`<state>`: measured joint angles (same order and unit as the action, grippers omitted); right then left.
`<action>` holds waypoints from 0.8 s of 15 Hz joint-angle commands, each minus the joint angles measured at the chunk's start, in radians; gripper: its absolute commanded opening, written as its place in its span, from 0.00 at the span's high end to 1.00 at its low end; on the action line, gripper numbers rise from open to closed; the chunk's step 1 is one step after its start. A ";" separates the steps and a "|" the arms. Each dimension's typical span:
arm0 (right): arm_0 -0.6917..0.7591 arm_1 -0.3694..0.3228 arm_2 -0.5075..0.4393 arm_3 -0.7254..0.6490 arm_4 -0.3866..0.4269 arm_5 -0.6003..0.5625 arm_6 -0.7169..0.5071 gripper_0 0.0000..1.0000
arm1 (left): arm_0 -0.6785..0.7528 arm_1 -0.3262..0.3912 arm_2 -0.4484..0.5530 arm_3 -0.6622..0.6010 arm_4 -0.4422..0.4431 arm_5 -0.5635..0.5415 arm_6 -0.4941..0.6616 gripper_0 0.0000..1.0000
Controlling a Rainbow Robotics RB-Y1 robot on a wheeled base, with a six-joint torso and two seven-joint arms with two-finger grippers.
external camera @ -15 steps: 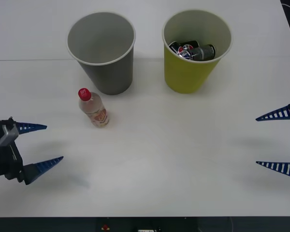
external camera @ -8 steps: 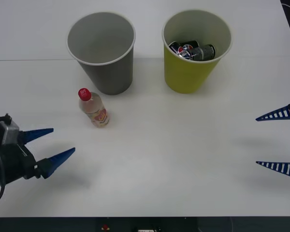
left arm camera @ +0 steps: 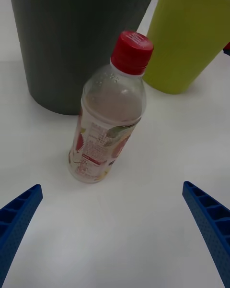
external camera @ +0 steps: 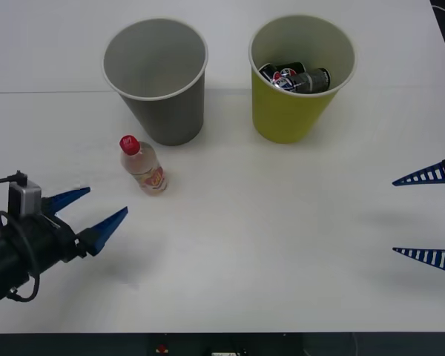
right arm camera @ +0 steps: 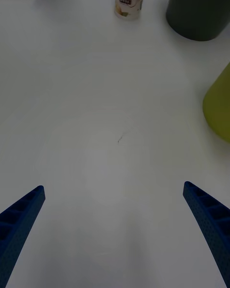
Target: Put the can into the green bin and the plastic bottle into the gray bin
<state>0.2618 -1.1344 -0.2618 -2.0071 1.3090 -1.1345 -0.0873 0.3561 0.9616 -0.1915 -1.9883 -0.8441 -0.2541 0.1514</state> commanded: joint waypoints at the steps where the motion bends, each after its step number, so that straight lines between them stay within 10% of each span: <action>1: 0.000 0.000 0.000 0.000 0.000 0.000 0.000 0.00 | -0.023 -0.027 -0.049 0.002 0.020 0.079 -0.052 0.00; 12: 0.000 0.000 0.000 0.000 0.000 0.000 0.000 0.00 | -0.183 -0.170 -0.210 0.071 -0.072 0.302 -0.055 0.00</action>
<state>0.2618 -1.1345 -0.2618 -2.0071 1.3090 -1.1345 -0.0872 0.1863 0.8005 -0.3964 -1.9303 -0.9093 0.0464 0.0957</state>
